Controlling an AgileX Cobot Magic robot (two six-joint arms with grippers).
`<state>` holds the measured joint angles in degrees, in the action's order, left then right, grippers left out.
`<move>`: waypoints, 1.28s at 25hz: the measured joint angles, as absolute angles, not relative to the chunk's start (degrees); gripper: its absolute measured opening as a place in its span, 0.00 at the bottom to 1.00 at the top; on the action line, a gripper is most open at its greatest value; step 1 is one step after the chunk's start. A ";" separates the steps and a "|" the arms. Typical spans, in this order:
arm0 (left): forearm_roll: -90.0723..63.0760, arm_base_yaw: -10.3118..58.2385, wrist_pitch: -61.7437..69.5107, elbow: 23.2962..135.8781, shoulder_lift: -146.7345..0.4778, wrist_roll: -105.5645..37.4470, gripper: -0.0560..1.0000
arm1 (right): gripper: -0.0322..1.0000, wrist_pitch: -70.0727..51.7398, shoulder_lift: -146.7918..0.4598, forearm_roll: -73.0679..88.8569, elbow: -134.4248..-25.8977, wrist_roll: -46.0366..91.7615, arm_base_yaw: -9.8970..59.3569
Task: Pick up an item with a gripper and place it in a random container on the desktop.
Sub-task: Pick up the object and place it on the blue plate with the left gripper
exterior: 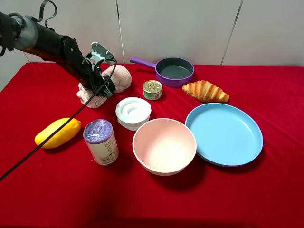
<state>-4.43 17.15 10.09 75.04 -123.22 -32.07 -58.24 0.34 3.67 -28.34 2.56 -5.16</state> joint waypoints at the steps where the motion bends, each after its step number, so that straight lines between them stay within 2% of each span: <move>1: -4.43 17.15 10.09 75.04 -123.22 -32.07 0.53 | 0.70 -58.24 0.34 3.67 -28.34 2.56 -5.16; 14: -4.43 17.15 11.55 75.16 -122.33 -32.07 0.53 | 0.70 -58.24 0.34 3.67 -28.34 2.56 -5.16; 32: -4.89 18.75 29.15 85.05 -117.24 -32.07 0.52 | 0.70 -58.24 0.34 3.67 -28.34 2.56 -5.16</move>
